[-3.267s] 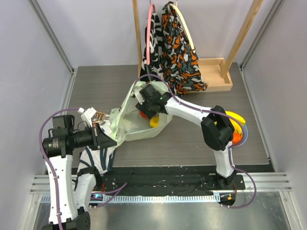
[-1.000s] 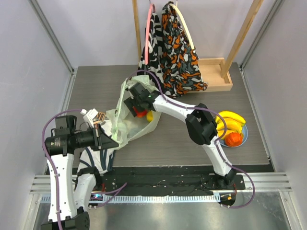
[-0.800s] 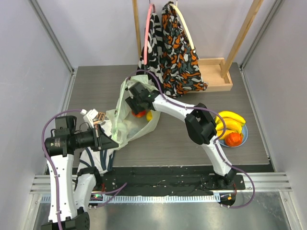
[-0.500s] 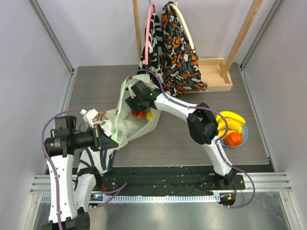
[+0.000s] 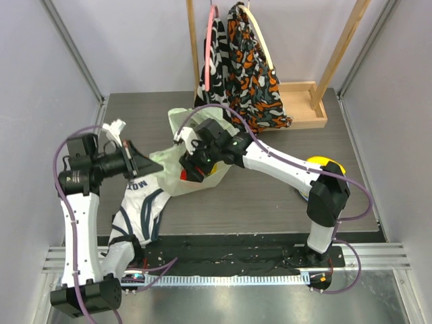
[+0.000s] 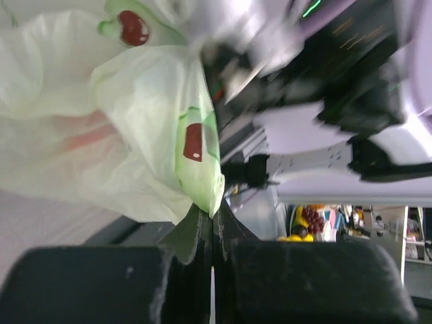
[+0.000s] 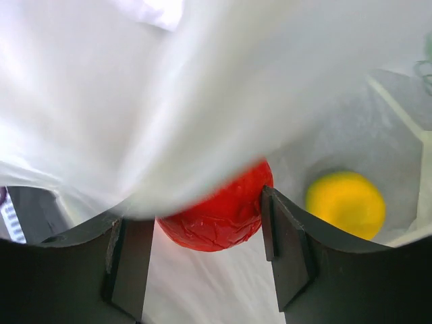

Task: Take the fake fruits out of the plastic bag
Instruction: Take out the fake fruit from the plastic bag.

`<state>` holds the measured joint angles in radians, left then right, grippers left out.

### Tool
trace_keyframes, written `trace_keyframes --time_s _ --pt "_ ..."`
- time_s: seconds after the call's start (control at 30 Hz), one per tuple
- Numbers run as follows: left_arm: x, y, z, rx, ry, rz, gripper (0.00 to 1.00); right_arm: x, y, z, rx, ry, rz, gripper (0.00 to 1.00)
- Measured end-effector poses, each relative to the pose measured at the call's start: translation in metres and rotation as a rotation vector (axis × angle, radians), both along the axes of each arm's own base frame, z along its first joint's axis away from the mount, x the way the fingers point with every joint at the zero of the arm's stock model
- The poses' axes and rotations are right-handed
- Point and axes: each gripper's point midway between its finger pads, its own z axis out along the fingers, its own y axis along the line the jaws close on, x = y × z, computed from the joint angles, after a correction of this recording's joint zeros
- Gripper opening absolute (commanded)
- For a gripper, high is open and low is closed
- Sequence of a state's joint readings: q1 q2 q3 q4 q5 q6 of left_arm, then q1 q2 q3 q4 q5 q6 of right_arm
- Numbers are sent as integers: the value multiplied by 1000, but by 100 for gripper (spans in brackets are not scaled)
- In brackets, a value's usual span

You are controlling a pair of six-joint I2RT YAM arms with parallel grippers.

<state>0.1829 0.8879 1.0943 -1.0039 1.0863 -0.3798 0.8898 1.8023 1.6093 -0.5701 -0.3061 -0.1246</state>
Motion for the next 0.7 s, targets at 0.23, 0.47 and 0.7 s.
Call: trace_keyframes --time_s 0.23,0.47,0.7 --pt "45 7 81 -10 -223 33 0 -19 -20 -30 -119 5 88 20" --pt "36 6 35 -23 -120 41 0 -8 -31 57 -8 -168 54 21" --pt "37 9 5 -6 -38 81 0 -31 -60 216 294 -423 24 23"
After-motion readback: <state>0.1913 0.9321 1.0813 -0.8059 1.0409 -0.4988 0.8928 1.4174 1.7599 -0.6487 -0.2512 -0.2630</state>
